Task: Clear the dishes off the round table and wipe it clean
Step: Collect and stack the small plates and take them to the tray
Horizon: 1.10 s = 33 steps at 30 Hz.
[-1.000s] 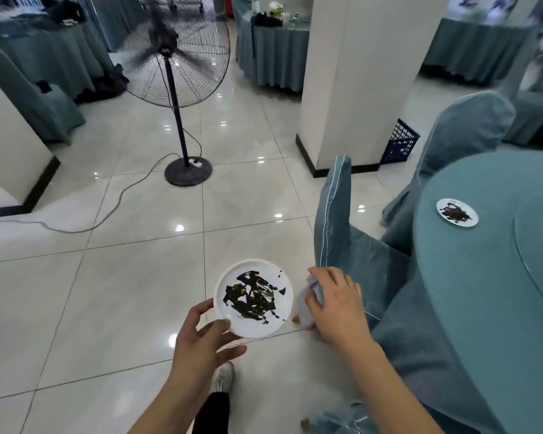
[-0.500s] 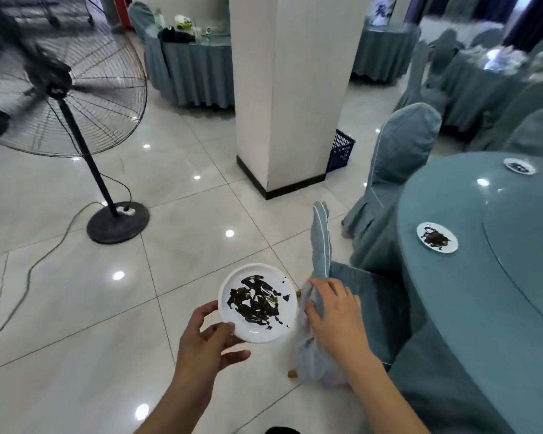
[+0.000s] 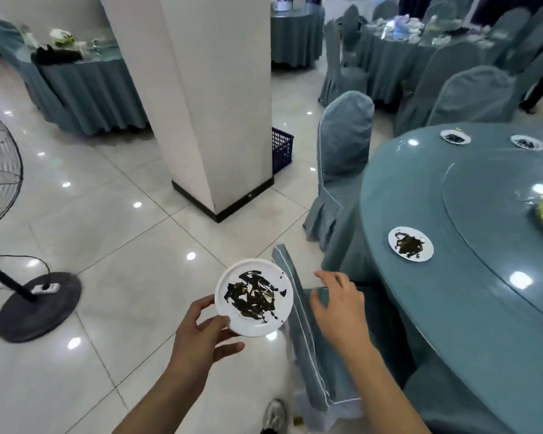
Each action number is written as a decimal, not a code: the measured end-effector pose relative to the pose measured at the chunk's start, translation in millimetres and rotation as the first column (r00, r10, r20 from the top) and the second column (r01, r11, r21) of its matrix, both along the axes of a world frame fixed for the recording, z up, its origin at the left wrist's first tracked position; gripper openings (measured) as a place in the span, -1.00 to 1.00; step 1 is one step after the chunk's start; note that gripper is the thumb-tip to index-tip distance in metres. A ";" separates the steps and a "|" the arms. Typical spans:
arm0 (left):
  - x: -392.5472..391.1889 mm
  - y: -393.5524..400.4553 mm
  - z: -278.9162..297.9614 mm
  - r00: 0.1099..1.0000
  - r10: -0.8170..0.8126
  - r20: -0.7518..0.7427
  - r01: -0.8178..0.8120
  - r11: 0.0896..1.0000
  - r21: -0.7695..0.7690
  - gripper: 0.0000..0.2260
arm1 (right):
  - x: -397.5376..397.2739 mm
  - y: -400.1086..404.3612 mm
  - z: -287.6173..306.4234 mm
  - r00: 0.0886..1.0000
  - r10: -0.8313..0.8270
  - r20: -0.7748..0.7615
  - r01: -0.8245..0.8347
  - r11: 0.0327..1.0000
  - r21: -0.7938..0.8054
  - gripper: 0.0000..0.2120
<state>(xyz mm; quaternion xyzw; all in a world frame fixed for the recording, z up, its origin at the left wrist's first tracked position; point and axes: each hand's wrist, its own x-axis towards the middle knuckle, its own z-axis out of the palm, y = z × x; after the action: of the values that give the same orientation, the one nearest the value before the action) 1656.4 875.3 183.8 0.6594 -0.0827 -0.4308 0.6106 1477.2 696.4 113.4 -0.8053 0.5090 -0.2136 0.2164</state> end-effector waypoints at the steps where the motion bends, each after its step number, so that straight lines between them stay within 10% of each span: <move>1: 8.7 -19.4 0.5 1.000 -0.021 0.003 0.021 1.000 0.005 -0.68 | 2.7 -14.9 -2.4 0.999 -0.032 0.010 0.032 0.999 0.007 -0.66; 17: 95.5 -272.8 -29.4 0.920 -0.391 -0.018 0.391 0.918 0.065 -0.65 | 22.2 -171.7 -33.0 0.899 -0.414 -0.140 0.426 0.902 0.065 -0.63; 33: 208.9 -484.9 -43.3 0.615 -0.788 -0.013 0.787 0.613 0.065 -0.66 | 68.7 -268.7 -56.3 0.503 -0.805 -0.314 0.864 0.461 0.202 -0.63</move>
<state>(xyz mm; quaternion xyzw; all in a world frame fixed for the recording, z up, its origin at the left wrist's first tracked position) 1865.3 390.4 140.4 0.5792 -0.3549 -0.6516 0.3376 1546.0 427.7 57.1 -0.4168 0.8831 -0.1314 0.1710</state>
